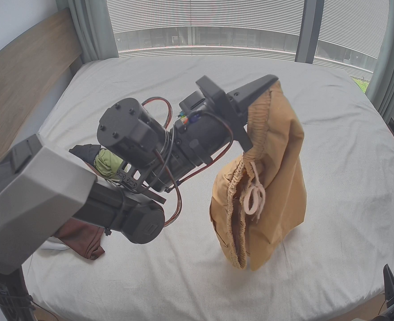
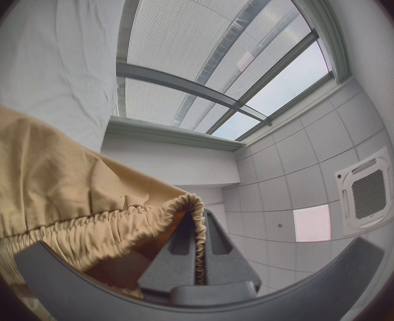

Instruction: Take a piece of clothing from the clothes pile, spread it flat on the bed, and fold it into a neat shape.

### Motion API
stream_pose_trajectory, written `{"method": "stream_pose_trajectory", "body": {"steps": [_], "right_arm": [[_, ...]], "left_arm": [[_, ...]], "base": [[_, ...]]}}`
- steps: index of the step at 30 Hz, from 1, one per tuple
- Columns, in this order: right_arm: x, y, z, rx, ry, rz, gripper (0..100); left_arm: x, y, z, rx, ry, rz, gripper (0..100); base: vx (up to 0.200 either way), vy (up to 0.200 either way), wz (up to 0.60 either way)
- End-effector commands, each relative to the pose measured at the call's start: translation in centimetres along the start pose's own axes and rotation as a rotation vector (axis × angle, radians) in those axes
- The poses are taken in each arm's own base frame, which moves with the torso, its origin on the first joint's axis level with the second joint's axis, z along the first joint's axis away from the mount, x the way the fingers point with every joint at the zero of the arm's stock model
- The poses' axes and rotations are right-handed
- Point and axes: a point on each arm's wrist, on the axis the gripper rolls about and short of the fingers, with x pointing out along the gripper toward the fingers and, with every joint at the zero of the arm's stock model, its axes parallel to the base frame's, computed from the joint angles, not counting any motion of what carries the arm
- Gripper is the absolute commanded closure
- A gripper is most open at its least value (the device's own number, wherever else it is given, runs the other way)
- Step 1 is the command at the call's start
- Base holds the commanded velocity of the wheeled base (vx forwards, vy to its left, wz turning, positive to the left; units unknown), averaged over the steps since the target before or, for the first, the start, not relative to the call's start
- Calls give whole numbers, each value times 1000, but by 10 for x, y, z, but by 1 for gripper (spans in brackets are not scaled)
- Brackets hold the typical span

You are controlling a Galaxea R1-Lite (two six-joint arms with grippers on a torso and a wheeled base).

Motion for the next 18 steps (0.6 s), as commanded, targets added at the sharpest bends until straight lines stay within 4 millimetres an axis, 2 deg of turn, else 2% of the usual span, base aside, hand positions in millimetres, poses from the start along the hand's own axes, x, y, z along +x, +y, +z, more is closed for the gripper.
{"method": "stream_pose_trajectory", "body": {"steps": [1, 5, 18], "right_arm": [[0, 0, -5, 2, 1, 1, 0], [0, 0, -5, 2, 1, 1, 0], [0, 0, -5, 2, 3, 1, 0]], "left_arm": [[-24, 43, 24, 60, -63, 116, 100], [-41, 45, 35, 131, -92, 164, 100], [-83, 5, 44, 298, -162, 246, 100]], "base": [[0, 0, 0], [0, 0, 0], [0, 0, 0]]}}
